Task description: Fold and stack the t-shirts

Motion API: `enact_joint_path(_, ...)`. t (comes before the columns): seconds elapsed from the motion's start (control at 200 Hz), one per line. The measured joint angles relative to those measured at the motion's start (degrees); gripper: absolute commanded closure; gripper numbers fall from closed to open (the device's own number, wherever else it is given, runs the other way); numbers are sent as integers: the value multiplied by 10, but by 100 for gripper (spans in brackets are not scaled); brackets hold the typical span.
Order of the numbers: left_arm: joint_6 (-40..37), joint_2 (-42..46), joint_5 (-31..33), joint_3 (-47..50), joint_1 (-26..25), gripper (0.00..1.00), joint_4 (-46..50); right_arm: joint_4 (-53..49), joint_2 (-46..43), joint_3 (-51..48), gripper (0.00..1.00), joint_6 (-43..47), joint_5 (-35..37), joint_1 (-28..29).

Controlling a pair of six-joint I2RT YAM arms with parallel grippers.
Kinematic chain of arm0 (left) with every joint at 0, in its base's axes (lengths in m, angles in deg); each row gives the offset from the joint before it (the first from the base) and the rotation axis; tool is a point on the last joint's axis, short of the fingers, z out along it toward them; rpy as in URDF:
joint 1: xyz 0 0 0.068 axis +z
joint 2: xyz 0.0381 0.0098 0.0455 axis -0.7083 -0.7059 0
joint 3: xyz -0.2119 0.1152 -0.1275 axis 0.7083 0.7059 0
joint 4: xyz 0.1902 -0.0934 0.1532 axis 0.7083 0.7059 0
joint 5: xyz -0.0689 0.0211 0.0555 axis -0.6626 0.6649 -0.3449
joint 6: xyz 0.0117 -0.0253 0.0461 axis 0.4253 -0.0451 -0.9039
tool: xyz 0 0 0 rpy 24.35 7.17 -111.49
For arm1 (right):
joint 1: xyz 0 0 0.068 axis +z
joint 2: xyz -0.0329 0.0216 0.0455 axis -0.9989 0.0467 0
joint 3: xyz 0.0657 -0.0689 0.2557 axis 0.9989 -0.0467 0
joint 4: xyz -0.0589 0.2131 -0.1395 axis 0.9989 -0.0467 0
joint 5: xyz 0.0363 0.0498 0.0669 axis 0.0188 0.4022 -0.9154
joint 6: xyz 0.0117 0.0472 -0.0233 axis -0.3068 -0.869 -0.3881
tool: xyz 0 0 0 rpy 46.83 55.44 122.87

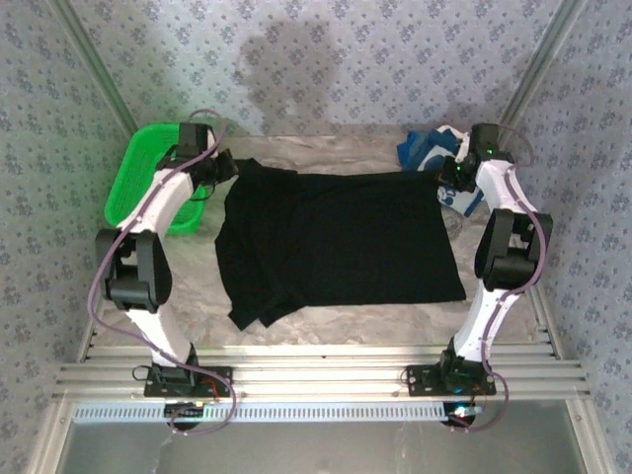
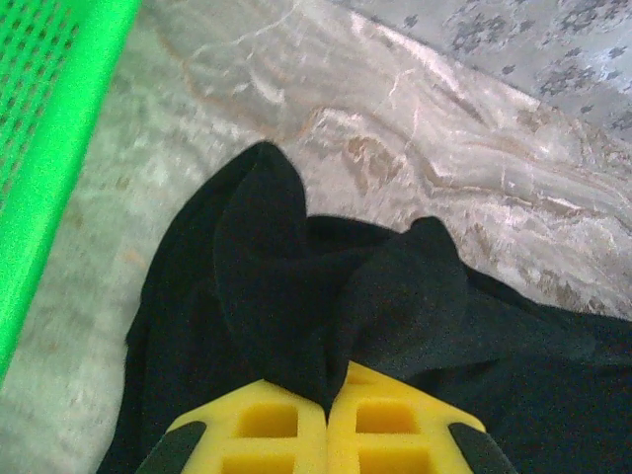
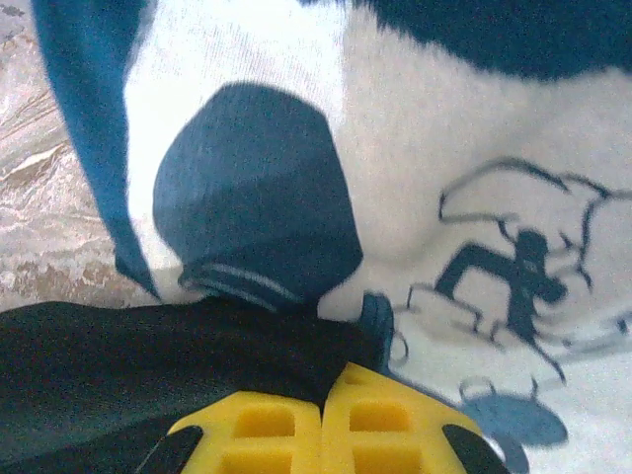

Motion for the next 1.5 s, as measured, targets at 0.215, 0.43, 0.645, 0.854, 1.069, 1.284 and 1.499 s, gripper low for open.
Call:
enact_joint_path(0.215,32,44,-7,110,0,100,-39,23,-44,-78,100,12,0,-15)
enact_joint_path(0.43,44,64,-5,191,-14,100,-50,35,-64,-137,100,20,6,-16)
enact_joint_path(0.645,52,90,7,248,-15,100,-52,41,-92,-184,100,30,11,-16)
enact_joint_path(0.854,57,91,17,283,-24,100,-72,48,-101,-225,100,38,23,-13)
enact_joint_path(1.069,66,91,22,299,-31,100,-80,53,-101,-242,100,43,32,-10)
enact_joint_path(1.284,79,91,28,318,-41,100,-88,59,-98,-242,100,42,43,-1)
enact_joint_path(1.499,93,115,33,333,-44,100,-91,61,-92,-243,100,42,51,2)
